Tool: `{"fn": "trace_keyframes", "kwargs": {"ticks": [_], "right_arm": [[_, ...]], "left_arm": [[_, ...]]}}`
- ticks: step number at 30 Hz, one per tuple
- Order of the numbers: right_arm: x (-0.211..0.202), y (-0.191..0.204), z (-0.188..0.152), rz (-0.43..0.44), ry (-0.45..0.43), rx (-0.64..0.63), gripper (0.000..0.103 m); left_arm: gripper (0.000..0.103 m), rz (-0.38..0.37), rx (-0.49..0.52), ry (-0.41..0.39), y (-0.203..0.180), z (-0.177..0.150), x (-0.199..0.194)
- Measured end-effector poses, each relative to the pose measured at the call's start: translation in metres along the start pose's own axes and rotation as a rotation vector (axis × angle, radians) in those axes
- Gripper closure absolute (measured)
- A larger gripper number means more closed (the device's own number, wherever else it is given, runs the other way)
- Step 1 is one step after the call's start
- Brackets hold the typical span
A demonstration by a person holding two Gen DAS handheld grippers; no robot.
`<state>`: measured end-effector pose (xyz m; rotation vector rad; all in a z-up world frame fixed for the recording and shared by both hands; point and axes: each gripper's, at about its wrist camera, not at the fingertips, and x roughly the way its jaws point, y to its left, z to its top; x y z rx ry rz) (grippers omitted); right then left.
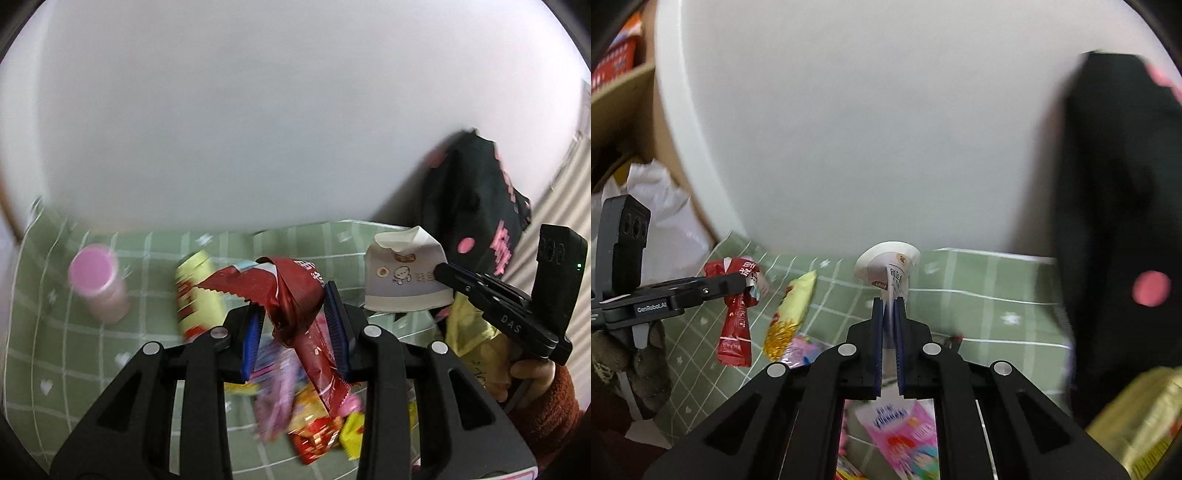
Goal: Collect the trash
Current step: 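Carry both wrappers over the yellow trash bag and lower them in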
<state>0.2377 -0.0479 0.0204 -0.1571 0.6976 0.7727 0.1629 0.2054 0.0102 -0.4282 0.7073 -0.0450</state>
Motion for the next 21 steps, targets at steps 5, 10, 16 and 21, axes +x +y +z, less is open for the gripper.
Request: {"fn": "trace_keyframes", "kwargs": {"ticks": [5,10,16,21], "right_arm": [[-0.047,-0.019,-0.004,-0.102,-0.082,0.049,0.096],[-0.095,-0.034,-0.007,-0.213,-0.156,0.076,0.096],[-0.160,-0.055,-0.020,-0.391,-0.238,0.109,0.096],[-0.210,-0.077,-0.043,-0.536,-0.273,0.183,0.096]], "left_arm": [[0.072,-0.075,0.146,-0.030,-0.053,0.021,0.006],[0.072,-0.179,0.283,-0.073,-0.113,0.048,0.013],[0.072,-0.335,0.382,-0.102,-0.184,0.063,0.022],[0.072,-0.464,0.476,-0.065,-0.246,0.055,0.040]]}}
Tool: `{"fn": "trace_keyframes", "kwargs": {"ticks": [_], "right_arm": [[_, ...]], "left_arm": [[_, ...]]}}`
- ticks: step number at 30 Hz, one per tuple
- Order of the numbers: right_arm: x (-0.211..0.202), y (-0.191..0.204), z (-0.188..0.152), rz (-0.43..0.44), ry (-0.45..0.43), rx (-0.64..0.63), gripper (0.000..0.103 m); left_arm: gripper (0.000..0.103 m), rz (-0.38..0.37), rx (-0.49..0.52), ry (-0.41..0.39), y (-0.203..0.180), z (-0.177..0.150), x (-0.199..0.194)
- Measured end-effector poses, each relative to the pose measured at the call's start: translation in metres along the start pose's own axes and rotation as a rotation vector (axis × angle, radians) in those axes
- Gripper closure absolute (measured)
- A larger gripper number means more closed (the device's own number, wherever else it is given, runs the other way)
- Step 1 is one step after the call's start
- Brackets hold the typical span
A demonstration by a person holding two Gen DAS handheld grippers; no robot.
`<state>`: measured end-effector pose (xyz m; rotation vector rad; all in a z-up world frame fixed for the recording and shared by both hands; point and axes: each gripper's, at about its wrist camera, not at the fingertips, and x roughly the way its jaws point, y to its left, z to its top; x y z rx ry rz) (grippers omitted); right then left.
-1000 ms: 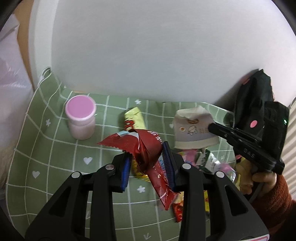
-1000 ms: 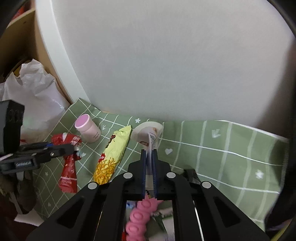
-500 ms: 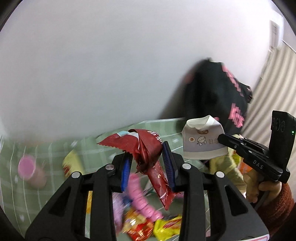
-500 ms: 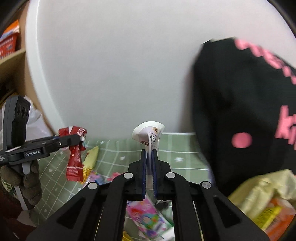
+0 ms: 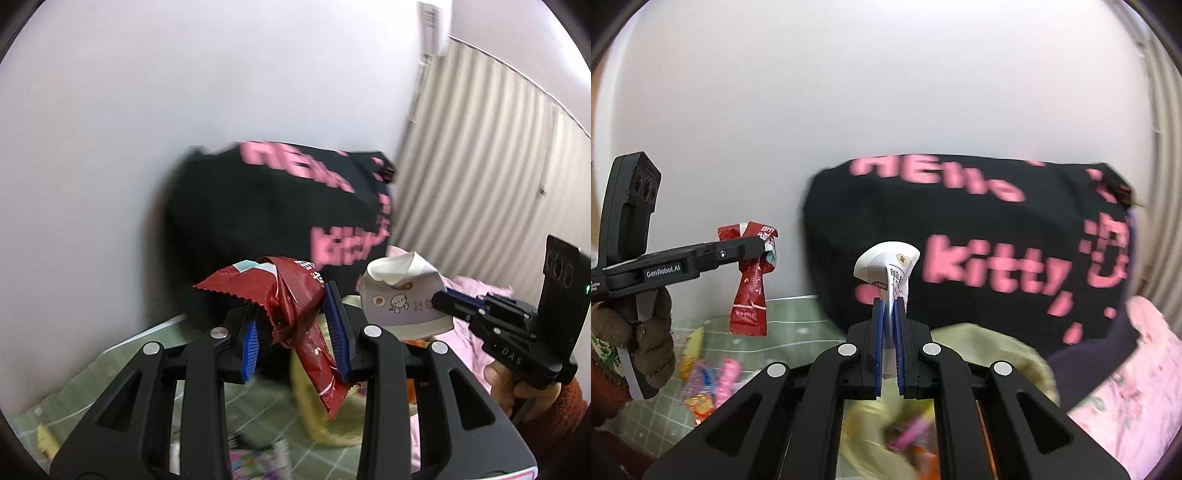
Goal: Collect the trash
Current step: 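Carry both wrappers over the yellow trash bag and lower them in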
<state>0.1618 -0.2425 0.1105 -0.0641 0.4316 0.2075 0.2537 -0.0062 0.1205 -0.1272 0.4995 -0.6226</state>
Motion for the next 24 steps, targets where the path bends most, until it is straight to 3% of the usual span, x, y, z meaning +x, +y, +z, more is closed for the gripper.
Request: {"fn": "trace_keyframes", "kwargs": {"ticks": [8,14,24], "right_arm": [[-0.041,-0.060,-0.023,-0.165,0.010,0.094,0.096],[-0.030,-0.080,-0.049,-0.176,0.092,0.151,0.096],[0.054,-0.092,-0.094,-0.081,0.263,0.212,0.096]], "left_arm": [[0.072,-0.149,0.067,0.097,-0.054,-0.003,0.066],[0.072,-0.191,0.105,0.161,-0.084,-0.019,0.110],[0.072,-0.080,0.185,0.387,-0.084,-0.069,0.185]]}}
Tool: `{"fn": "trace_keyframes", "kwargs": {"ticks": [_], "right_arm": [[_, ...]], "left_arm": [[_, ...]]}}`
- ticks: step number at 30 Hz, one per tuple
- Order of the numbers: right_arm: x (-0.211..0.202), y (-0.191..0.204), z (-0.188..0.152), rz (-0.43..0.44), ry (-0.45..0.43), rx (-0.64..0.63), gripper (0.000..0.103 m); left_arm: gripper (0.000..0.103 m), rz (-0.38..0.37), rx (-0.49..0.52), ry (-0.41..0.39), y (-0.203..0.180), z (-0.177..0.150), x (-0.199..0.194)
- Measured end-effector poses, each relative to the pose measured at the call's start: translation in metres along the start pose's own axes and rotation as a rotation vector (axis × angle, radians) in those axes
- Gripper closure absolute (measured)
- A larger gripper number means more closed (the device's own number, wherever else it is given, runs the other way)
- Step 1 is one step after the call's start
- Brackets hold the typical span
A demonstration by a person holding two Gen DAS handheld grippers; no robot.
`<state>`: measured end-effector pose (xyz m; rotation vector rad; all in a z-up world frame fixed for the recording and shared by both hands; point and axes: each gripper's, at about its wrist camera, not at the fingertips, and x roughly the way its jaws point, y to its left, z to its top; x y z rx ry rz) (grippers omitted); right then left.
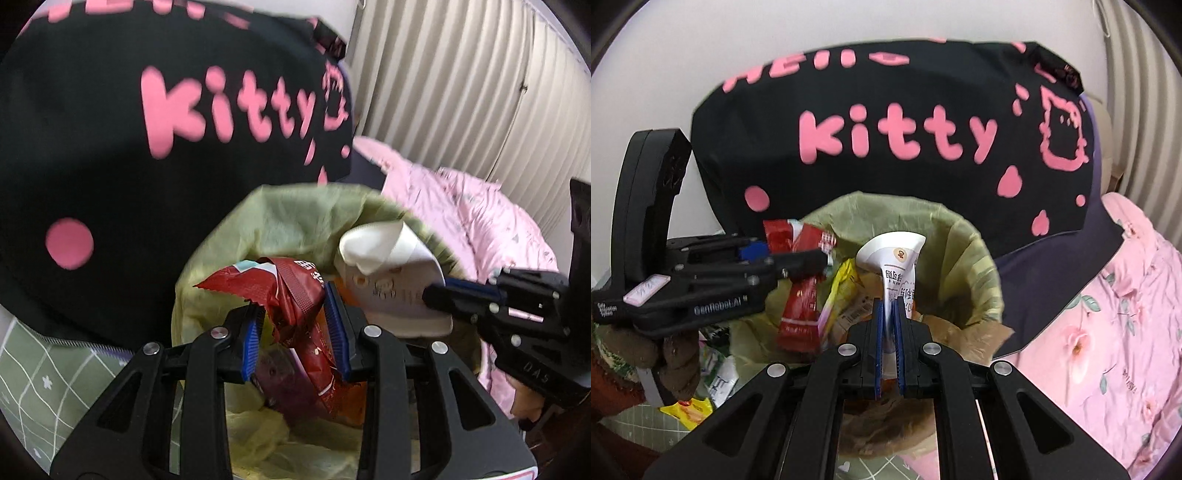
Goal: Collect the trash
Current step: 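Carry both wrappers over the yellow trash bag and lower them in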
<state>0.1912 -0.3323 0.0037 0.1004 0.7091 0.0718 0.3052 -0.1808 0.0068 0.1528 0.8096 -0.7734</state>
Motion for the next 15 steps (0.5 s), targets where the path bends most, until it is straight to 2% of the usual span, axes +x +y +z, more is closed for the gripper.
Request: {"fn": "trace_keyframes", "kwargs": {"ticks": [7,15], "right_arm": [[0.015,-0.005,-0.001,0.002,0.031,0.005,0.096],[0.001,-0.006,0.001,-0.005,0.012,0.026,0.096]], "left_arm": [[0.072,-0.017,-0.016,0.029,0.006,-0.004,0.012],[0.072,-0.127,-0.067,-0.009,0.014,0.003,0.003]]}}
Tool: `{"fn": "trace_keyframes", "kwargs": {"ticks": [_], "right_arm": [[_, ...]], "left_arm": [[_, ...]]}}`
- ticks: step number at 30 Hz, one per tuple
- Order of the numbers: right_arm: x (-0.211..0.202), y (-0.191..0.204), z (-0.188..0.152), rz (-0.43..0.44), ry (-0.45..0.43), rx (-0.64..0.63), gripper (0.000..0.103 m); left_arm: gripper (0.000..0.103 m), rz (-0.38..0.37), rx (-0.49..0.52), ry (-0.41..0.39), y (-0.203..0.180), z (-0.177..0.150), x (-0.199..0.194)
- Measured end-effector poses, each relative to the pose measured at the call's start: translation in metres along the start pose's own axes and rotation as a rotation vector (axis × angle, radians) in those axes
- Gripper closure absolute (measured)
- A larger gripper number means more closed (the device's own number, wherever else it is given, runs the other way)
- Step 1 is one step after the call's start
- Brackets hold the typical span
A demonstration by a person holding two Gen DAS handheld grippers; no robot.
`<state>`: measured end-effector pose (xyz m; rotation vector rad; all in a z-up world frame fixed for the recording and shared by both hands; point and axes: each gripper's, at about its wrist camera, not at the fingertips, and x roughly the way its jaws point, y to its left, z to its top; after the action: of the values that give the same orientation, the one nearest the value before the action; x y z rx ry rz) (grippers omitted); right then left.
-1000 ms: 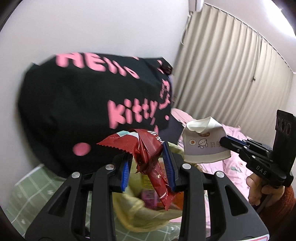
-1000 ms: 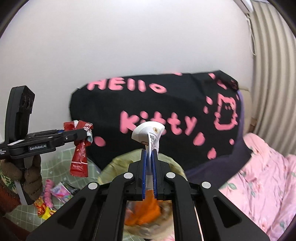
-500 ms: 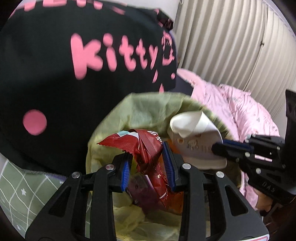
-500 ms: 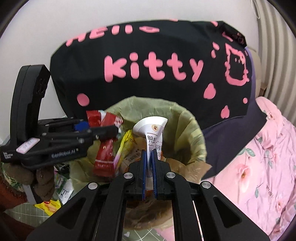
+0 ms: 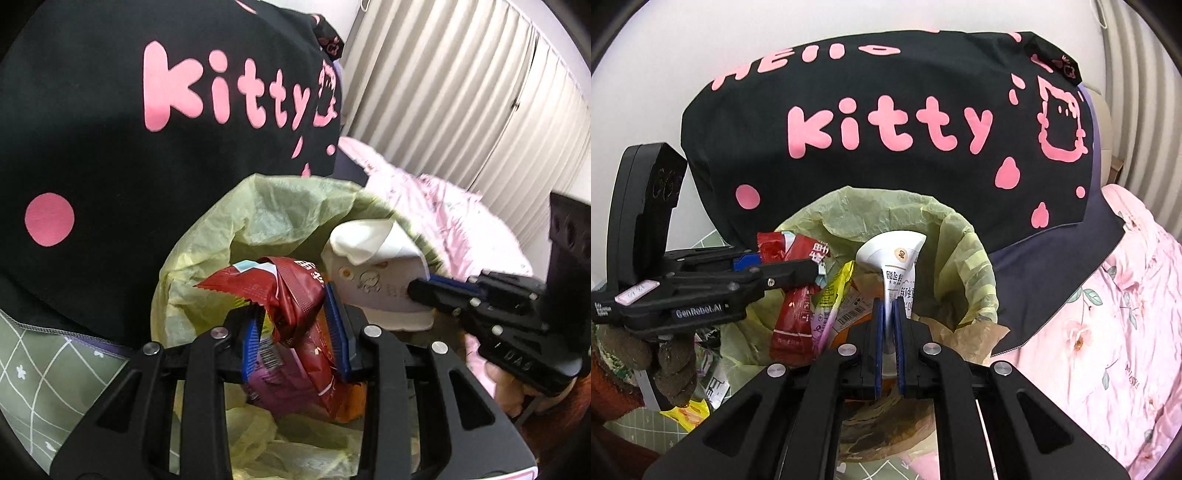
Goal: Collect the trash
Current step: 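Carry both wrappers over the yellow trash bag and lower them in, then open both grippers to release the wrappers and move back to the table, then grasp the yellow biscuit pack with the right gripper while the left gripper grasps the yellow snack stick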
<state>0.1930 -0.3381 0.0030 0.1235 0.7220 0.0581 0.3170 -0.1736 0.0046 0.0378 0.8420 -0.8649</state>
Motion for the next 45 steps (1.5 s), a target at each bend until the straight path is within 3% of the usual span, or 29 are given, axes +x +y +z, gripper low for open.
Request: {"fn": "trace_keyframes", "kwargs": {"ticks": [5,9,11,13,18,22,27,31,35,41,45], "right_arm": [[-0.006,0.003,-0.001,-0.006,-0.017,0.011,0.095],[-0.010,0.004,-0.002,-0.036,-0.031,0.017,0.092],[-0.012,0.005,-0.003,-0.057,-0.039,0.016,0.072],[-0.015,0.005,-0.004,-0.060,-0.057,0.023,0.067],[-0.025,0.012,-0.001,-0.087,-0.100,0.013,0.067],[-0.032,0.032,0.005,-0.050,-0.135,-0.034,0.067],[-0.034,0.078,0.006,0.092,-0.172,-0.141,0.064],[-0.020,0.116,-0.001,0.235,-0.132,-0.230,0.063],[0.007,0.160,-0.024,0.356,-0.030,-0.335,0.063],[0.037,0.223,-0.075,0.599,0.171,-0.534,0.064],[0.058,0.252,-0.104,0.646,0.266,-0.661,0.064]], "left_arm": [[0.071,-0.042,-0.020,0.011,0.004,0.005,-0.003],[0.054,-0.044,-0.055,0.000,0.013,0.005,-0.013],[0.050,-0.049,-0.080,-0.019,0.015,0.004,-0.022],[0.048,-0.044,-0.106,-0.045,0.018,0.003,-0.034],[0.047,0.042,-0.187,-0.161,0.038,-0.013,-0.082],[0.047,0.133,-0.236,-0.216,0.059,-0.036,-0.118],[0.047,0.275,-0.298,-0.243,0.099,-0.082,-0.167],[0.047,0.407,-0.375,-0.249,0.134,-0.121,-0.199],[0.047,0.527,-0.472,-0.256,0.158,-0.168,-0.228],[0.047,0.604,-0.600,-0.238,0.177,-0.231,-0.254],[0.047,0.636,-0.690,-0.245,0.185,-0.262,-0.266]]}}
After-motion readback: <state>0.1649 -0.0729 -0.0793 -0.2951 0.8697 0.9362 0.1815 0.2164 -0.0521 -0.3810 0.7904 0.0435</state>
